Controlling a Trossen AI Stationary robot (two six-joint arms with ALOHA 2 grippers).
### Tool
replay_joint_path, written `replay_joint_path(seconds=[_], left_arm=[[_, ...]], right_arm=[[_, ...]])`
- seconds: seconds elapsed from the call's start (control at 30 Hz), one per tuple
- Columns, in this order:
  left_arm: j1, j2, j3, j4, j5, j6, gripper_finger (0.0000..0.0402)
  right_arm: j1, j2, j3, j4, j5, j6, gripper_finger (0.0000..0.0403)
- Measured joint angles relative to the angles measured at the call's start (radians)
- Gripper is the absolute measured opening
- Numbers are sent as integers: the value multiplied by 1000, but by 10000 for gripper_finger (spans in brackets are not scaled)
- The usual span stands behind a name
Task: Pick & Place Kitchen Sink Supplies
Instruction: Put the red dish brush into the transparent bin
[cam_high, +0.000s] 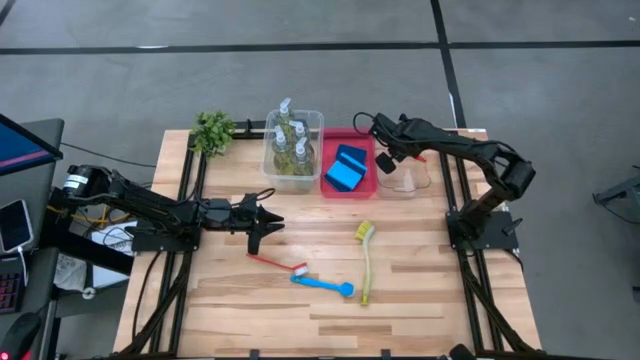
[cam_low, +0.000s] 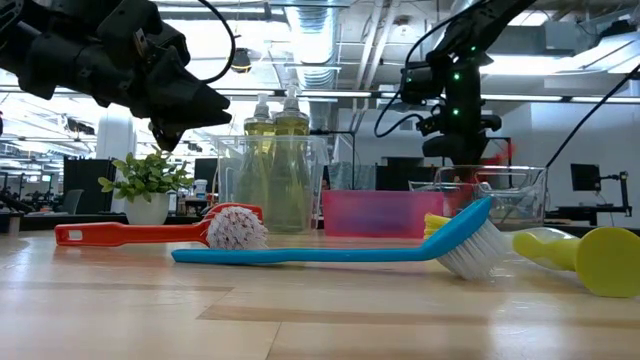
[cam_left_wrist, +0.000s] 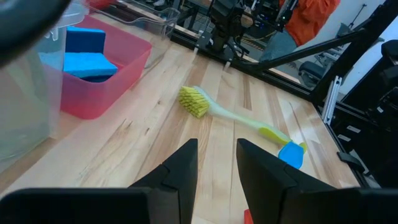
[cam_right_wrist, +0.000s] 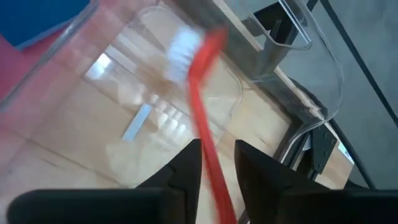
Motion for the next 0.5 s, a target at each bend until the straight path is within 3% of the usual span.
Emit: replay_joint_path(seconds=[0.3,0.5], left_arm=[[0,0,0,0,0,0,112],[0,0,0,0,2,0,112]], right_arm=[[0,0,0,-25,0,0,124],[11,-20,0,-25,1,0,126]])
